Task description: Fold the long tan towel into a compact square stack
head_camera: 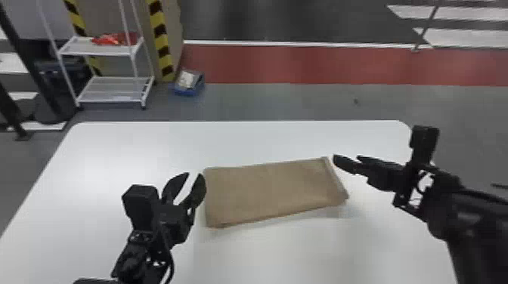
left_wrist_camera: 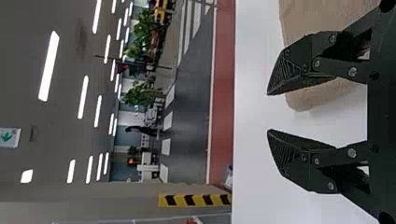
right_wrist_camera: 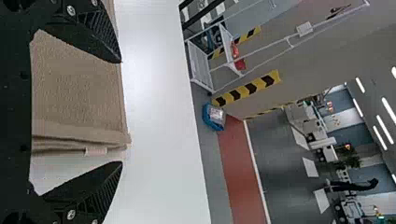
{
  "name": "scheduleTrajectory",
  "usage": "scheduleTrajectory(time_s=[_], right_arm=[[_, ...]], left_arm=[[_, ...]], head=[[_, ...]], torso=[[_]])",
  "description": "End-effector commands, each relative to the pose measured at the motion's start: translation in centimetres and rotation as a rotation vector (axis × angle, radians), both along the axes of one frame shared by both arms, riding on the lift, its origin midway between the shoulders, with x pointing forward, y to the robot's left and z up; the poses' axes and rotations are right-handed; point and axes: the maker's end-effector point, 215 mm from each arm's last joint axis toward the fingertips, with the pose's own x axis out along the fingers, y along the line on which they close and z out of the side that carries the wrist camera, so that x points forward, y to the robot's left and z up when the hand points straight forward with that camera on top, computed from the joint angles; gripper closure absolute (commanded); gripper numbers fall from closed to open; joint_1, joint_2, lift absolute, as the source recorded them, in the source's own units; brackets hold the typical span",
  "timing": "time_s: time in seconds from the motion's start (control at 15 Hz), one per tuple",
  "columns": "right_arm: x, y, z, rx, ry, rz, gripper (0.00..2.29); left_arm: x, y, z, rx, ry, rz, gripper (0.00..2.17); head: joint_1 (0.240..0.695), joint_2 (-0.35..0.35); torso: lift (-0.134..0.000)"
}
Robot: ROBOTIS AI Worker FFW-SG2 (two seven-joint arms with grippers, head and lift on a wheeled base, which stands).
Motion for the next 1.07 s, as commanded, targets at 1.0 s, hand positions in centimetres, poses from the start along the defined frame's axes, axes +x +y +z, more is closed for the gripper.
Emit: scheduleTrajectory(time_s=[1.0], right_arm=[[2.3,0.8,-5.5,-0.038,0.021,0.061,0.19]], left_arm=[[2.7,-6.8,-7.9,0.050,0.166,-0.160,1.85]], head=[[0.695,-0.189]], torso=[[-0.057]])
